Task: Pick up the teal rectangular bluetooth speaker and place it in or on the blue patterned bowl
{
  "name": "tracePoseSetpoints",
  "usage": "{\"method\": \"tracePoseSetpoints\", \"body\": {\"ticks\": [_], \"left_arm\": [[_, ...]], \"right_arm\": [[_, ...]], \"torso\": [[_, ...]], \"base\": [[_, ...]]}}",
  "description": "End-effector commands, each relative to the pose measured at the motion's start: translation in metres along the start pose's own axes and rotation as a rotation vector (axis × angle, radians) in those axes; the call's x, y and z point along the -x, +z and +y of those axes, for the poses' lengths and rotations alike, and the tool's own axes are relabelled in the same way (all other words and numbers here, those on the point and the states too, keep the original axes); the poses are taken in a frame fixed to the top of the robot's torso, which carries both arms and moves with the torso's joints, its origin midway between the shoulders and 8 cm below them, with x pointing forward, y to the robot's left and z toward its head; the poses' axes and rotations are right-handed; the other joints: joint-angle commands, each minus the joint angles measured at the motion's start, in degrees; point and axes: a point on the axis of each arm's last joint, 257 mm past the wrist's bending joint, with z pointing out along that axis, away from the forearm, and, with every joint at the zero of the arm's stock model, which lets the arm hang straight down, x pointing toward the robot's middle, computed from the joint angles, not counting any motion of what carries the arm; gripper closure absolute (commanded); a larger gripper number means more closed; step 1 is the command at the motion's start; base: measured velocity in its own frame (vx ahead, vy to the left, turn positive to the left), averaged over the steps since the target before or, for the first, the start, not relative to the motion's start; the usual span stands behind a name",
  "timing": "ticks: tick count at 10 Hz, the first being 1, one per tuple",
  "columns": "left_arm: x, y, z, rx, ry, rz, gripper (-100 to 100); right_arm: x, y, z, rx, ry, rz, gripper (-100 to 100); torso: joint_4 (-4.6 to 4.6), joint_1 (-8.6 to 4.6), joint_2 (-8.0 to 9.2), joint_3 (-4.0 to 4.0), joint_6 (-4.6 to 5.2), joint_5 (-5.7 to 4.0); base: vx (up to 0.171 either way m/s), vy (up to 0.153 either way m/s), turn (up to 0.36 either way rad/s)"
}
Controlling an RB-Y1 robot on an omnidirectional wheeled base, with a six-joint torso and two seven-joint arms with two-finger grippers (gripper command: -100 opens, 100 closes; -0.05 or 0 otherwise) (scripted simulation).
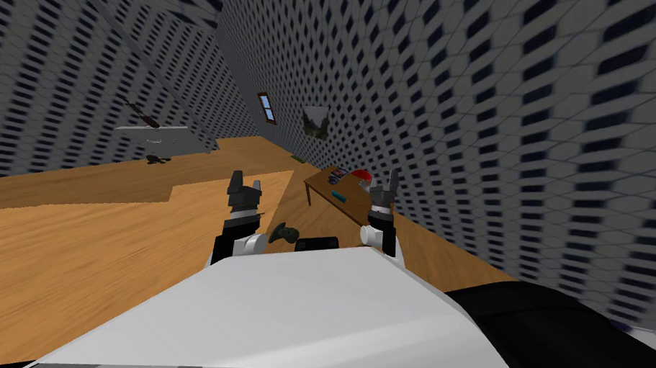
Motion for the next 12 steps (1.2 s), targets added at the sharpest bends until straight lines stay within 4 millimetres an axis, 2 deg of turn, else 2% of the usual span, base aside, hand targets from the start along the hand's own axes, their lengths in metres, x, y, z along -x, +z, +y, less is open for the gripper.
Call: {"method": "tracePoseSetpoints", "body": {"ticks": [1, 5, 6, 9, 10, 12], "left_arm": [[0.0, 0.0, 0.0, 0.0, 0.0, 0.0, 0], [0.0, 0.0, 0.0, 0.0, 0.0, 0.0, 0], [0.0, 0.0, 0.0, 0.0, 0.0, 0.0, 0], [0.0, 0.0, 0.0, 0.0, 0.0, 0.0, 0], [0.0, 0.0, 0.0, 0.0, 0.0, 0.0, 0], [0.0, 0.0, 0.0, 0.0, 0.0, 0.0, 0]], "right_arm": [[-0.005, -0.002, -0.004, -0.013, -0.02, 0.042, -100], [-0.02, -0.017, -0.029, -0.095, -0.09, 0.169, -100], [-0.021, -0.017, -0.029, -0.095, -0.093, 0.177, -100], [-0.027, -0.04, -0.061, -0.196, -0.164, 0.277, -100], [-0.028, -0.04, -0.061, -0.196, -0.168, 0.285, -100], [-0.029, -0.062, -0.086, -0.276, -0.226, 0.359, -100]], "torso": [[0.0, 0.0, 0.0, 0.0, 0.0, 0.0], [0.01, 0.22, 0.05, 0.03, -0.01, 0.05], [0.01, 0.25, 0.03, 0.02, -0.02, 0.06], [0.0, 0.27, 0.02, 0.01, -0.02, 0.06], [0.0, 0.32, 0.02, 0.01, -0.02, 0.07], [0.0, 0.21, 0.0, 0.0, -0.02, 0.05]], "base": [[-0.004, 0.016, 0.067], [-0.008, 0.059, 0.116], [0.002, 0.05, 0.027], [-0.003, 0.075, 0.167], [0.003, 0.059, 0.051], [0.008, 0.069, 0.18]]}}
